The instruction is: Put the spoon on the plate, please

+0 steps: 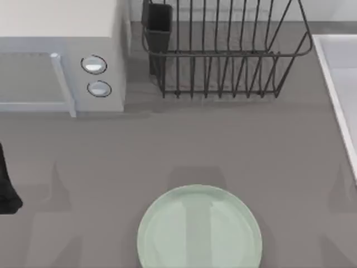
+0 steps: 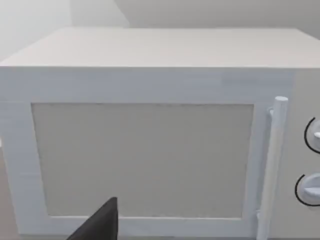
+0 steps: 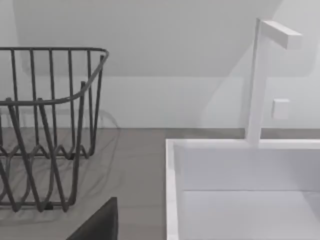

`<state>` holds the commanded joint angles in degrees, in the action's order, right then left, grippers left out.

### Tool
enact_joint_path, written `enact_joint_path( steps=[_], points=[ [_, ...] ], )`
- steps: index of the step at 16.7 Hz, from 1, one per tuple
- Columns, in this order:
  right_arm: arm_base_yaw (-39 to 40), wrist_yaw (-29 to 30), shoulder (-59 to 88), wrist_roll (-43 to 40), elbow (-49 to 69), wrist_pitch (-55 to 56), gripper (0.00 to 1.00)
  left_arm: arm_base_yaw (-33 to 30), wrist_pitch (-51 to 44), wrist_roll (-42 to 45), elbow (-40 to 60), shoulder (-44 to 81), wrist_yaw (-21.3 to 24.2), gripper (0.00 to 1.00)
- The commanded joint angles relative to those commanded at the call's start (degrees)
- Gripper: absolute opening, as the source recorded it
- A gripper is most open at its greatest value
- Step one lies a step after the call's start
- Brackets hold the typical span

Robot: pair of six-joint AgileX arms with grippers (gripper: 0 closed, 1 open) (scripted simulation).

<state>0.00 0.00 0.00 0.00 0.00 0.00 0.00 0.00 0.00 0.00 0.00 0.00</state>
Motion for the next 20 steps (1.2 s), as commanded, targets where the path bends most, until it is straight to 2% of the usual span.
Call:
enact_joint_path(
  steps=[3, 7, 10, 16, 20],
  points=[
    [0.0, 0.0, 0.0, 0.0, 0.0, 0.0, 1.0, 0.41, -0.66, 0.35, 0.65, 0.69, -0.02, 1.0],
    [0.0, 0.0, 0.0, 0.0, 0.0, 0.0, 1.0, 4.66, -7.91, 4.23, 7.71, 9.2, -0.03, 1.0],
    [0.0, 0.0, 0.0, 0.0, 0.0, 0.0, 1.0, 9.75, -17.05, 9.0, 16.21, 22.08, 0.09, 1.0],
    [0.0, 0.0, 0.0, 0.0, 0.0, 0.0, 1.0, 21.57, -38.52, 19.86, 35.07, 55.69, 0.15, 1.0],
    [0.0, 0.0, 0.0, 0.0, 0.0, 0.0, 1.0, 28.41, -50.52, 26.01, 46.07, 72.6, 0.09, 1.0]
  ],
)
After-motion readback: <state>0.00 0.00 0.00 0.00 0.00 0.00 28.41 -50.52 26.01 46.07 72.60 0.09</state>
